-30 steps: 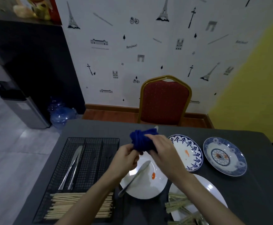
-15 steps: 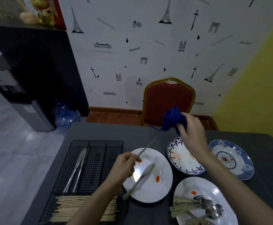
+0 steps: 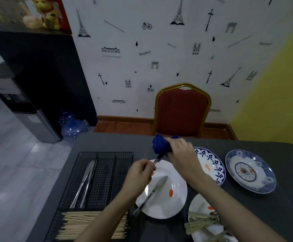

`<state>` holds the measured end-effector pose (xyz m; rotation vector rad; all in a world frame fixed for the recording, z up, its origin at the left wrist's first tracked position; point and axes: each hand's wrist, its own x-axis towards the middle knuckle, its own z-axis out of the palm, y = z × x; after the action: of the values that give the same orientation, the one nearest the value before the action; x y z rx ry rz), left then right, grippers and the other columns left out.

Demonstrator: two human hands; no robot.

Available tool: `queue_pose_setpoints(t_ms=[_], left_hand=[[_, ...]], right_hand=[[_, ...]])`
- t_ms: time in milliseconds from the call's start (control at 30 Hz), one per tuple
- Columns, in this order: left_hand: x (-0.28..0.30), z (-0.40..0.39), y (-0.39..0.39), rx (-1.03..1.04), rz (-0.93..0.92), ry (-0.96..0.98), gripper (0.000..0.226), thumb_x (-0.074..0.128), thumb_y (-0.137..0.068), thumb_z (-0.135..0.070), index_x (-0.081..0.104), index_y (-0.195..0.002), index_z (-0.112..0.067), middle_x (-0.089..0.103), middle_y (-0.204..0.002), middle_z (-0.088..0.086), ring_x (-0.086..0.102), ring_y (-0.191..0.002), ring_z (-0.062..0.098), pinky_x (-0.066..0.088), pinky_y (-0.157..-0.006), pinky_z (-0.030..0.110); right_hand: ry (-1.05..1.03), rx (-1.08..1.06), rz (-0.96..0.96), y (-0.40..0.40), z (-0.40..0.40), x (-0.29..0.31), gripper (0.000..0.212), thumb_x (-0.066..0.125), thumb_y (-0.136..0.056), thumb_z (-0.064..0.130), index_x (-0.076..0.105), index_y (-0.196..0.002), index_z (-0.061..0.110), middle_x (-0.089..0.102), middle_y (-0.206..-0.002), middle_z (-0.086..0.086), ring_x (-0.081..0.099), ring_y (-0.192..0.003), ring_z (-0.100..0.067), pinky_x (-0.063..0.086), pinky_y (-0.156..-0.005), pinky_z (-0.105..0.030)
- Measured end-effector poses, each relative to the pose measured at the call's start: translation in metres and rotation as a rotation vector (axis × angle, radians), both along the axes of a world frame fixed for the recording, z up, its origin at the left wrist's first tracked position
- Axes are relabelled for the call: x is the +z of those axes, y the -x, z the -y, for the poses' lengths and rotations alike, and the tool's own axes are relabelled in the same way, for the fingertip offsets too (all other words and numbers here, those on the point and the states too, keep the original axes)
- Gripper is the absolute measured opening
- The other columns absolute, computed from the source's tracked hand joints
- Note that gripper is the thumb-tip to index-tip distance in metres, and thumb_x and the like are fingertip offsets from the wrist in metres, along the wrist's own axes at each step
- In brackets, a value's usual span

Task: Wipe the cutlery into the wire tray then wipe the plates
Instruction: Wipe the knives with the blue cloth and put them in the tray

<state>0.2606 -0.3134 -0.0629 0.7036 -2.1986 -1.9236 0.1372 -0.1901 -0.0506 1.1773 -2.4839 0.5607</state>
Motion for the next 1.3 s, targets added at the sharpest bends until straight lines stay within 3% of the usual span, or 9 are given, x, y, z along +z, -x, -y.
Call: queue_pose_setpoints(t_ms=[167, 333, 467, 600, 767, 933, 1100, 1233, 1300], left_hand=[[0.005, 0.004, 0.005, 0.013, -0.039, -0.021, 0.025, 0.046, -0.097, -0.007, 0.058, -0.074, -0.009, 0.045, -0.048, -0.010, 0.039, -0.046, 0.007, 0.034, -0.047, 0.019], [0.003, 0.003, 0.000, -0.014, -0.022, 0.048, 0.027, 0.047, -0.096, -0.011, 0.062, -0.073, -0.011, 0.047, -0.050, -0.008, 0.041, -0.047, 0.006, 0.036, -0.048, 0.015], [0.006, 0.003, 0.008, -0.036, -0.002, 0.038, 0.024, 0.048, -0.097, -0.010, 0.060, -0.076, -0.008, 0.047, -0.050, -0.009, 0.042, -0.047, 0.006, 0.037, -0.047, 0.011], [0.004, 0.003, 0.003, -0.102, 0.024, 0.110, 0.024, 0.048, -0.095, -0.012, 0.063, -0.077, -0.006, 0.049, -0.054, -0.001, 0.042, -0.050, 0.012, 0.036, -0.049, 0.023], [0.007, 0.006, 0.010, -0.096, -0.004, -0.033, 0.023, 0.047, -0.098, -0.009, 0.060, -0.083, 0.002, 0.045, -0.056, 0.003, 0.039, -0.049, 0.011, 0.035, -0.047, 0.018], [0.011, -0.002, 0.009, -0.059, -0.046, -0.077, 0.026, 0.044, -0.098, -0.006, 0.060, -0.078, -0.002, 0.043, -0.055, 0.001, 0.038, -0.048, 0.011, 0.033, -0.045, 0.018], [0.010, 0.001, 0.008, -0.077, -0.060, -0.121, 0.024, 0.043, -0.098, -0.004, 0.058, -0.079, -0.003, 0.043, -0.053, -0.003, 0.037, -0.047, 0.010, 0.032, -0.046, 0.020], [0.007, 0.005, -0.003, -0.102, -0.035, -0.065, 0.027, 0.046, -0.099, -0.009, 0.061, -0.078, -0.002, 0.047, -0.054, -0.003, 0.041, -0.049, 0.010, 0.034, -0.047, 0.020], [0.009, 0.005, 0.000, -0.107, -0.023, -0.043, 0.024, 0.046, -0.099, -0.009, 0.061, -0.080, -0.003, 0.049, -0.056, -0.002, 0.042, -0.050, 0.011, 0.035, -0.049, 0.020]], right_hand=[[0.038, 0.148, 0.020, -0.030, -0.001, 0.000, 0.045, 0.070, -0.071, 0.012, 0.057, -0.115, 0.010, 0.066, -0.105, -0.004, 0.057, -0.097, -0.022, 0.046, -0.075, -0.037], [0.089, -0.044, 0.102, -0.006, -0.004, -0.002, 0.045, 0.071, -0.070, 0.007, 0.058, -0.113, 0.012, 0.066, -0.099, -0.005, 0.060, -0.091, -0.028, 0.046, -0.071, -0.042], [0.015, 0.065, 0.003, -0.027, -0.005, -0.006, 0.037, 0.066, -0.074, 0.013, 0.059, -0.110, 0.008, 0.067, -0.099, -0.006, 0.060, -0.089, -0.025, 0.048, -0.070, -0.040], [0.021, -0.169, 0.131, 0.005, -0.014, -0.008, 0.038, 0.067, -0.073, 0.008, 0.059, -0.111, 0.010, 0.066, -0.098, -0.008, 0.059, -0.090, -0.032, 0.043, -0.070, -0.041], [0.052, 0.096, 0.090, -0.039, -0.013, -0.003, 0.045, 0.073, -0.071, 0.008, 0.057, -0.113, 0.009, 0.066, -0.103, -0.006, 0.058, -0.094, -0.025, 0.048, -0.074, -0.040], [0.121, -0.094, 0.165, -0.002, -0.016, 0.007, 0.042, 0.070, -0.074, 0.005, 0.057, -0.113, 0.012, 0.065, -0.102, -0.005, 0.057, -0.092, -0.029, 0.045, -0.072, -0.042], [0.049, 0.095, 0.070, -0.032, -0.011, 0.005, 0.036, 0.062, -0.079, 0.017, 0.056, -0.114, 0.012, 0.065, -0.103, -0.003, 0.056, -0.095, -0.023, 0.044, -0.074, -0.036], [0.070, -0.116, 0.171, -0.005, -0.020, 0.001, 0.041, 0.070, -0.075, 0.008, 0.058, -0.114, 0.013, 0.066, -0.102, -0.004, 0.057, -0.094, -0.028, 0.044, -0.075, -0.041], [0.094, -0.037, 0.166, -0.028, -0.015, 0.002, 0.045, 0.072, -0.071, 0.004, 0.058, -0.113, 0.010, 0.066, -0.102, -0.006, 0.058, -0.094, -0.026, 0.046, -0.076, -0.040]])
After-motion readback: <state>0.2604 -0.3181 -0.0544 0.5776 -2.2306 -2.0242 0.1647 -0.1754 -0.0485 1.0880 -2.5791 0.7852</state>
